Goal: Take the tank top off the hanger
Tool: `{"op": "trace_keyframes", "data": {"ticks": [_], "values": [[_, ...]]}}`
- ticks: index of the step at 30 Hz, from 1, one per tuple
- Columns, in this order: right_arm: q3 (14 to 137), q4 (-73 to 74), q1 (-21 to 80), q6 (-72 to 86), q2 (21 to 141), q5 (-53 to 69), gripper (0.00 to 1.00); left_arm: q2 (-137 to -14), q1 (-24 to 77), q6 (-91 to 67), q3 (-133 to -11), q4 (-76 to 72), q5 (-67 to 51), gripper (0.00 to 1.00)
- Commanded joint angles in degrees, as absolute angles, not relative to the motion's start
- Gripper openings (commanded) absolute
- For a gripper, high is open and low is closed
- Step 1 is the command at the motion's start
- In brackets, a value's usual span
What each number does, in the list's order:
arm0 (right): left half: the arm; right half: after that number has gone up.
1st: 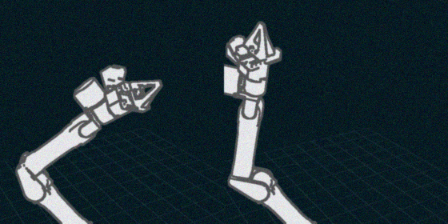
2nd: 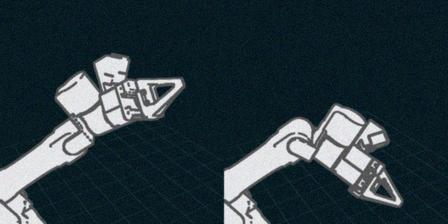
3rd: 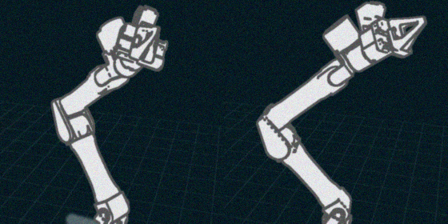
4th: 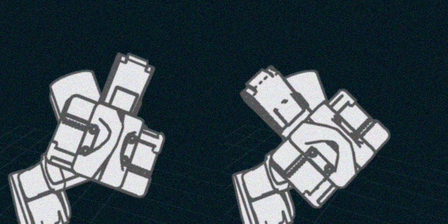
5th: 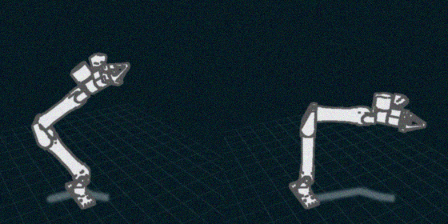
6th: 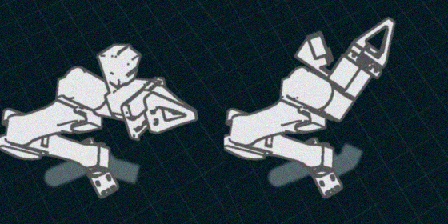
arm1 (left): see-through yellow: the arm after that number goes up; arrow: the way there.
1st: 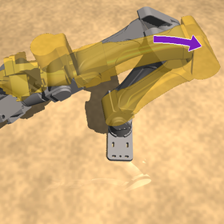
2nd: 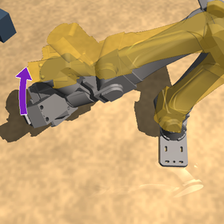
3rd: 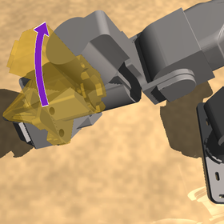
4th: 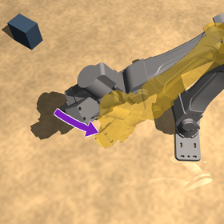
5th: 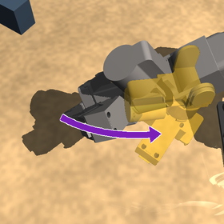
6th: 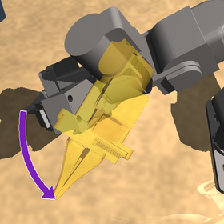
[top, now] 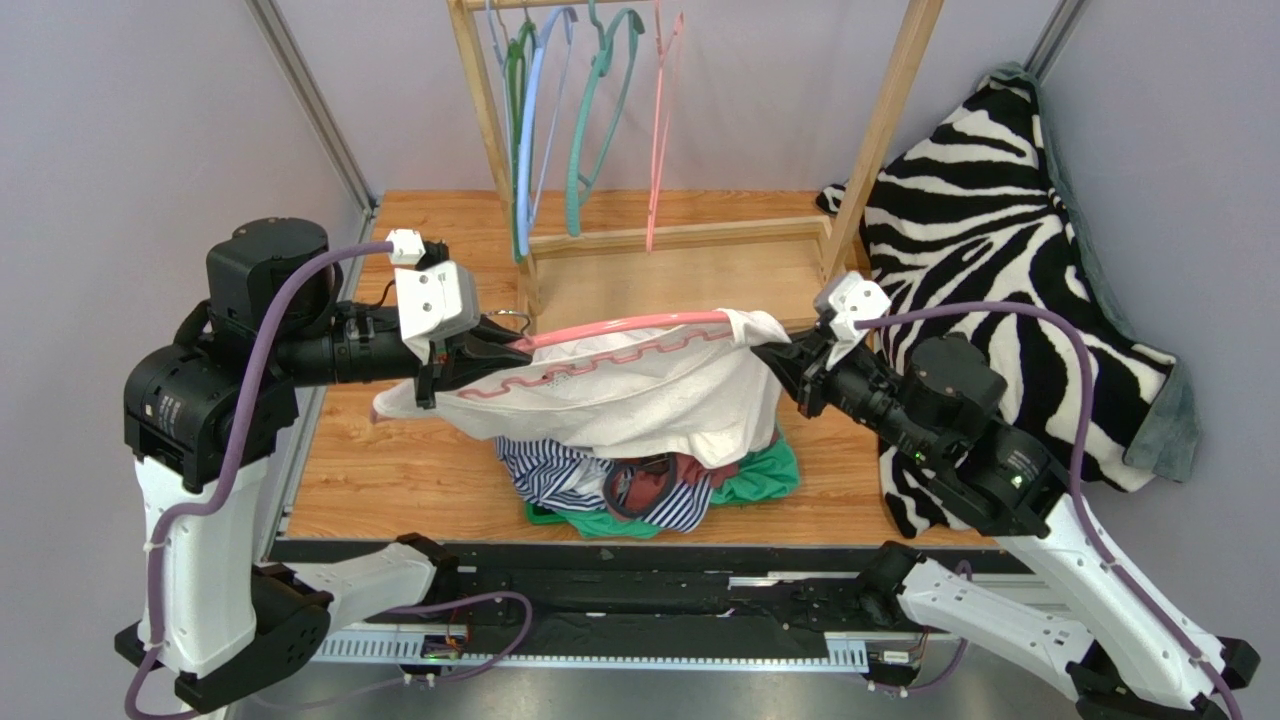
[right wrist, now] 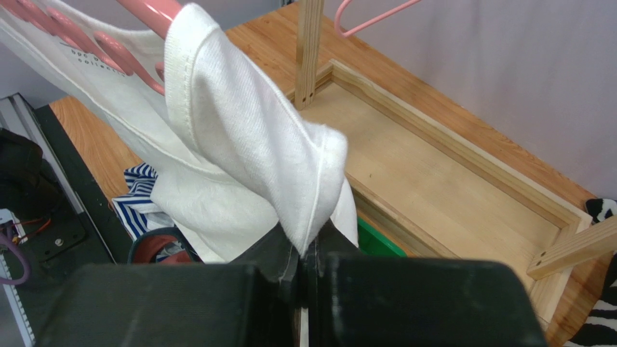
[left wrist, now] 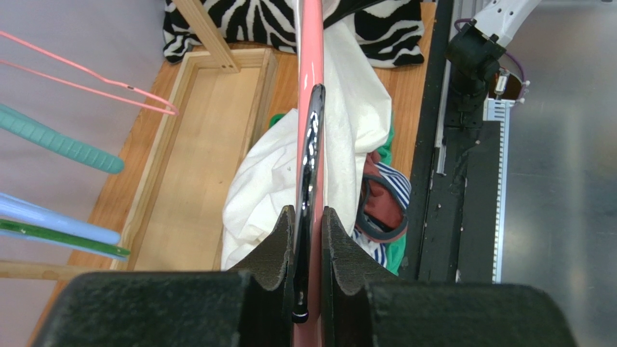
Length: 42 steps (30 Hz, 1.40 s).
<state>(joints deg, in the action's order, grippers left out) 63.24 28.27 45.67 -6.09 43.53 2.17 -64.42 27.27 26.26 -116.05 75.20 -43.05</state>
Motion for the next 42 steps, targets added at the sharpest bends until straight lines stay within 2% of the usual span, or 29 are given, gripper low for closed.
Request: {"op": "trace_keyframes", "data": {"ticks": [1,10,14,22,24,25,26,29,31,32,37,42], "values": [[65.56,26.97,45.26,-4.57,40.00,-2.80,0.00,-63.46,26.89,25.75,-117.16,72.16,-44.30,0.00],[66.44,27.86,39.12,-1.15,40.69,-6.25,0.00,-62.58,26.89,26.37,-117.07,72.60,-43.77,0.00],[66.18,29.09,32.54,2.19,43.58,-2.82,0.00,-62.05,26.72,26.72,-117.77,72.77,-42.54,0.00],[61.00,28.21,31.20,2.11,47.20,13.61,0.01,-65.21,26.72,26.02,-123.39,72.51,-44.56,0.00],[61.52,31.09,31.38,0.19,47.29,19.23,0.18,-66.79,26.72,25.93,-123.84,72.42,-45.96,0.00],[62.74,32.51,31.46,-2.61,47.11,20.64,0.31,-67.41,26.72,25.93,-124.27,72.33,-46.31,0.00],[63.62,34.00,31.99,-3.68,46.67,21.70,0.59,-68.11,26.72,26.01,-124.54,72.25,-46.93,0.00],[67.75,39.98,32.87,-7.37,42.64,19.17,0.79,-71.09,26.81,26.54,-125.33,72.25,-47.37,0.00],[69.25,42.36,32.87,-7.73,40.18,19.34,0.88,-73.91,26.98,26.54,-126.38,72.33,-47.72,0.00],[70.82,43.06,32.87,-8.78,37.73,19.68,0.95,-74.96,27.24,26.46,-126.73,72.51,-48.33,0.00],[79.70,49.48,32.87,-13.44,37.00,20.92,1.00,-80.06,33.55,29.70,-127.62,76.11,-45.36,0.00],[86.56,52.20,32.87,-18.71,42.78,25.13,1.00,-81.47,38.67,32.78,-126.91,79.36,-43.16,0.00]]}}
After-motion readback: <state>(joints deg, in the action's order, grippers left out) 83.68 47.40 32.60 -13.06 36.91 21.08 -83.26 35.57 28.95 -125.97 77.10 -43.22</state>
